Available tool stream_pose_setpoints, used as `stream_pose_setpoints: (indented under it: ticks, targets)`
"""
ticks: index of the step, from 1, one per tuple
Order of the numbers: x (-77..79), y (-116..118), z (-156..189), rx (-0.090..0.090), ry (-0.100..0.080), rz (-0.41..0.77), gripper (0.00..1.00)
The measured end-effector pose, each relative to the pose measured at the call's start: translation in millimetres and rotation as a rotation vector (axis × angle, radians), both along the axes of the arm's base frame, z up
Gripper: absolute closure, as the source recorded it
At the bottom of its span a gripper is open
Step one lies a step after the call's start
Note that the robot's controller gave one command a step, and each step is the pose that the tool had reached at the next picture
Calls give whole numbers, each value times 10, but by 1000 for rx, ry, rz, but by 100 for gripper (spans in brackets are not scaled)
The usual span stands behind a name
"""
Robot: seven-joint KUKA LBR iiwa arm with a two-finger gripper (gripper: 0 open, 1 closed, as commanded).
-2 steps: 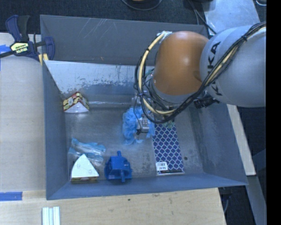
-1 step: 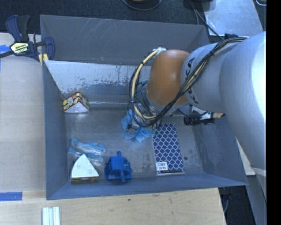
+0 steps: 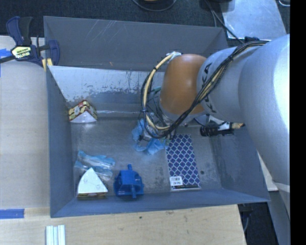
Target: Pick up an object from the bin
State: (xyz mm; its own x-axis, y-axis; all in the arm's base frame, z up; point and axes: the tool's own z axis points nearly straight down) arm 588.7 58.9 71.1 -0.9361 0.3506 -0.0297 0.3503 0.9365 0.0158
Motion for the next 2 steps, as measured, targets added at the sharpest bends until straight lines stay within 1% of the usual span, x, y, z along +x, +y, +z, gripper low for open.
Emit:
stream_pose_setpoints:
  ticks: [1, 2]
  targets:
    - [-71, 10, 943, 1, -11, -6, 100]
    - [1, -60, 897, 0, -5, -22, 100]
